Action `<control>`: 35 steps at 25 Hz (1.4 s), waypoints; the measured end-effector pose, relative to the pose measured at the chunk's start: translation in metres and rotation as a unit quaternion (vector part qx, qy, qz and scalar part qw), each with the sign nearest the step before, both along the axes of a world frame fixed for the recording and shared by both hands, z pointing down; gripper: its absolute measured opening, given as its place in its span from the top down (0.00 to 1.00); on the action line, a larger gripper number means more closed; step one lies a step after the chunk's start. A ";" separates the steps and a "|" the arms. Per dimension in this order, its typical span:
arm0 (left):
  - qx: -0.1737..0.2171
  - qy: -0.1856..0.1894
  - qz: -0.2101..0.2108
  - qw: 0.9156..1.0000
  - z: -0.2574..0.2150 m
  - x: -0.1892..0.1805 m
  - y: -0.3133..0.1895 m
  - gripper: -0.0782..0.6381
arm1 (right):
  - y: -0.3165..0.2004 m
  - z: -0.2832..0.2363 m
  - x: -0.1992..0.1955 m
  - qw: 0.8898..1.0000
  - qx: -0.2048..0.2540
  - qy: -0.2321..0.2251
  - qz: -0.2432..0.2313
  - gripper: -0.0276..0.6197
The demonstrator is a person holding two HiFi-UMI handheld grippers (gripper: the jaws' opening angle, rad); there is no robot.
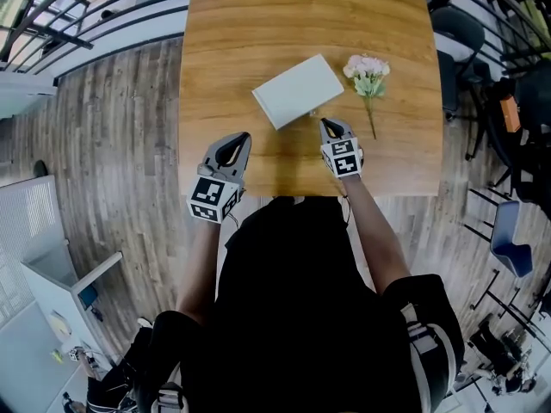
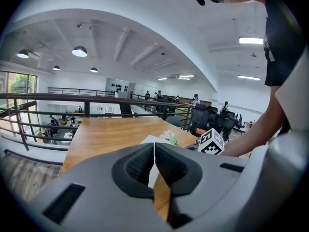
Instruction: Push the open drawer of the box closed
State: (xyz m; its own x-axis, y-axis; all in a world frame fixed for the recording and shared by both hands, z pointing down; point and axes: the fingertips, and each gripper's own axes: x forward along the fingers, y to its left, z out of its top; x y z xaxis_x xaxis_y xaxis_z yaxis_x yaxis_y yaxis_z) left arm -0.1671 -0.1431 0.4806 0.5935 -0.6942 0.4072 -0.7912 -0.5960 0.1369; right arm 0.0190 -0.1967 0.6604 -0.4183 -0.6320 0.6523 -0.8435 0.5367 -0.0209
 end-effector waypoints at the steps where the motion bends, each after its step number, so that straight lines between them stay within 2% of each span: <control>1: 0.005 0.001 0.002 1.000 -0.003 -0.001 0.001 0.86 | 0.003 -0.005 0.000 1.000 0.004 0.002 0.000 0.93; 9: 0.025 0.014 0.015 0.999 -0.017 -0.019 0.020 0.86 | 0.034 -0.049 -0.008 0.999 0.034 0.009 -0.009 0.93; 16: 0.016 0.015 0.033 0.999 -0.008 -0.023 0.041 0.86 | 0.061 -0.096 -0.015 0.997 0.079 -0.011 -0.021 0.93; 23: 0.015 0.018 0.049 0.999 -0.004 -0.023 0.052 0.86 | 0.086 -0.120 -0.018 0.995 0.101 -0.010 -0.020 0.93; 35: 0.019 0.025 0.058 0.998 -0.003 -0.024 0.056 0.86 | 0.115 -0.120 -0.006 0.996 0.079 0.015 -0.042 0.93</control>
State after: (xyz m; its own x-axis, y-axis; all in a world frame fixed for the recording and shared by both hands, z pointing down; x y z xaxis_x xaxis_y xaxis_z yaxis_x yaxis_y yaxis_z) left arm -0.1912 -0.0869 0.4772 0.6896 -0.6338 0.3504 -0.7093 -0.6889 0.1497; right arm 0.0126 -0.0822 0.5403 -0.4558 -0.6918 0.5600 -0.7945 0.5999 0.0945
